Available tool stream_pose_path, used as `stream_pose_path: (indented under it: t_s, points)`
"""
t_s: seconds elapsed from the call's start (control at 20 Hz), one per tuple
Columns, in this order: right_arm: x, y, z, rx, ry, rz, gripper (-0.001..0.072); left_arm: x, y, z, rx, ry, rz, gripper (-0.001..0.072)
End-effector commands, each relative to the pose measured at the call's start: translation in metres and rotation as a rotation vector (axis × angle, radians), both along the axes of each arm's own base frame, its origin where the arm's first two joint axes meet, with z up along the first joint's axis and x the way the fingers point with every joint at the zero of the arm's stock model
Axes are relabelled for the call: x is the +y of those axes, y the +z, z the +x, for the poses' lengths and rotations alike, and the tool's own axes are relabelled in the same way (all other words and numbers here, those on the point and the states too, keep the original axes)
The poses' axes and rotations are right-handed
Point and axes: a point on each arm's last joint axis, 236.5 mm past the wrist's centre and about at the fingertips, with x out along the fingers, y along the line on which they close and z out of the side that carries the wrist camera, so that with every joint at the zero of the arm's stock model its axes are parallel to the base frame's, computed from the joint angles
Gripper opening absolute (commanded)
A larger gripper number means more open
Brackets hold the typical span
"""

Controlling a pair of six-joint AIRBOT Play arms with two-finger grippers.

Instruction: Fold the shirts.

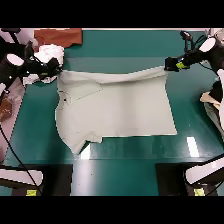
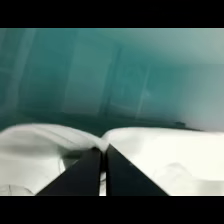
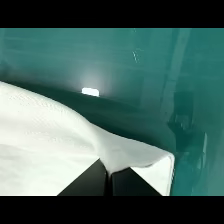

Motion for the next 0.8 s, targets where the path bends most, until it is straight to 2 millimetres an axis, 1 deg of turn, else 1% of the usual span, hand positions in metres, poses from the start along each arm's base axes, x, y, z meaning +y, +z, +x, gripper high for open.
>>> stream_pose_path:
  t_s: [0.0,0.1,0.2,0.3,0.45,0.55,0.6,0.75]
  points:
    - [-0.02,-0.006,-0.013,0.08,-0.027,0.01,0.0014,0.013,0.015,-0.003,0.021,-0.006,-0.016,0.0029]
    - [-0.022,-0.011,-0.029,0.154,-0.023,0.022,0.0014,0.005,0.012,-0.019,0.085,-0.066,-0.022,0.0029]
    - [-0.015,-0.015,-0.047,0.225,0.011,0.027,0.0015,-0.003,0.004,-0.035,0.149,-0.114,-0.026,0.0029]
    - [-0.005,-0.016,-0.051,0.241,0.034,0.026,0.0015,-0.003,-0.001,-0.044,0.188,-0.138,-0.015,0.0029]
    - [0.015,-0.02,-0.059,0.272,0.081,0.023,0.0014,-0.009,-0.01,-0.067,0.277,-0.197,-0.016,0.0029]
    - [0.028,-0.036,-0.07,0.315,0.108,0.022,0.0015,-0.012,-0.013,-0.078,0.316,-0.223,-0.017,0.0029]
    - [0.029,-0.047,-0.076,0.344,0.113,0.007,0.0015,-0.01,-0.015,-0.082,0.332,-0.23,-0.004,0.0029]
    - [0.017,-0.081,-0.097,0.431,0.116,-0.093,0.0016,-0.005,-0.02,-0.096,0.383,-0.253,0.03,0.0029]
